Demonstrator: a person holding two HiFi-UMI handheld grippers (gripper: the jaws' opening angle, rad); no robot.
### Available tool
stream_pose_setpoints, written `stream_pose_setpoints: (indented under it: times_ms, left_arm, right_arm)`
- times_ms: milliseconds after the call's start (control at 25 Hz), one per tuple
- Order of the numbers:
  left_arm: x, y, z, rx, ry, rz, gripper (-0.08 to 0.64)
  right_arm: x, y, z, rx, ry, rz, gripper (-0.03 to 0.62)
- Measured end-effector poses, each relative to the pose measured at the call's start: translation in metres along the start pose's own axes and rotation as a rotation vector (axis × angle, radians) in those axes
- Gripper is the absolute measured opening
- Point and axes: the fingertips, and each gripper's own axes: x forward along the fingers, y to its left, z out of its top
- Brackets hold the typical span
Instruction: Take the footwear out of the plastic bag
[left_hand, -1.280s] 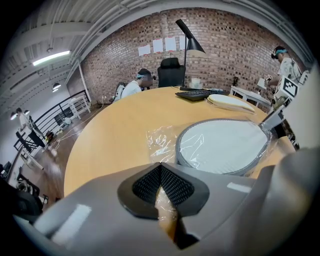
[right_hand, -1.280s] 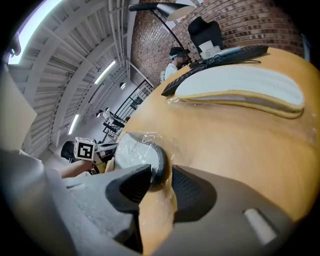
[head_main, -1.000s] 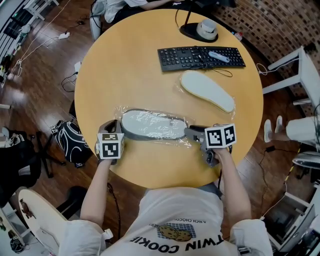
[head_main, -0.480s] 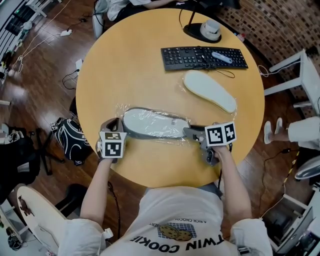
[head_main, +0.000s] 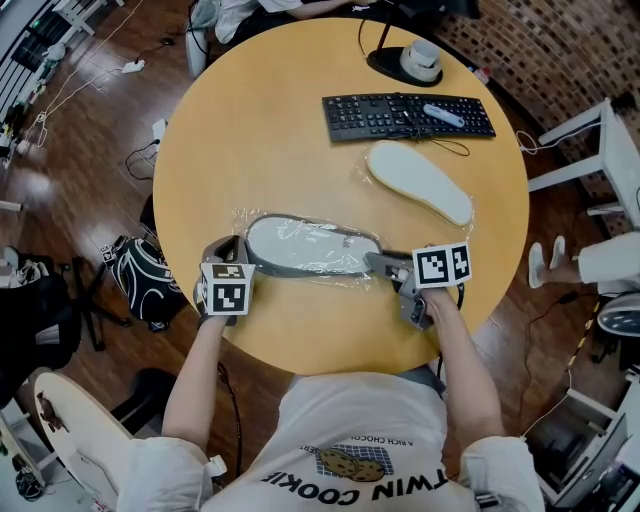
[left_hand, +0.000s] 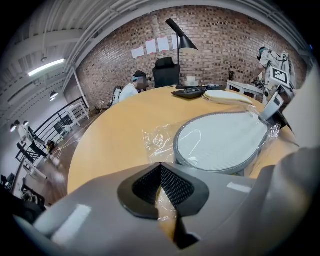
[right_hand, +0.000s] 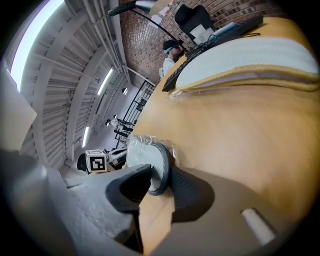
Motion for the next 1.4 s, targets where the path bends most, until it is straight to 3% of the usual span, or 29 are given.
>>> stream_pose_setpoints:
  times_ms: [1400]
  left_arm:
    - [-0.006, -0.001, 0.000, -0.031, 0.029, 0.079, 0.005]
  right_arm:
    - [-0.105, -0.030, -0.005, 0.033, -0.241, -0.087, 0.092]
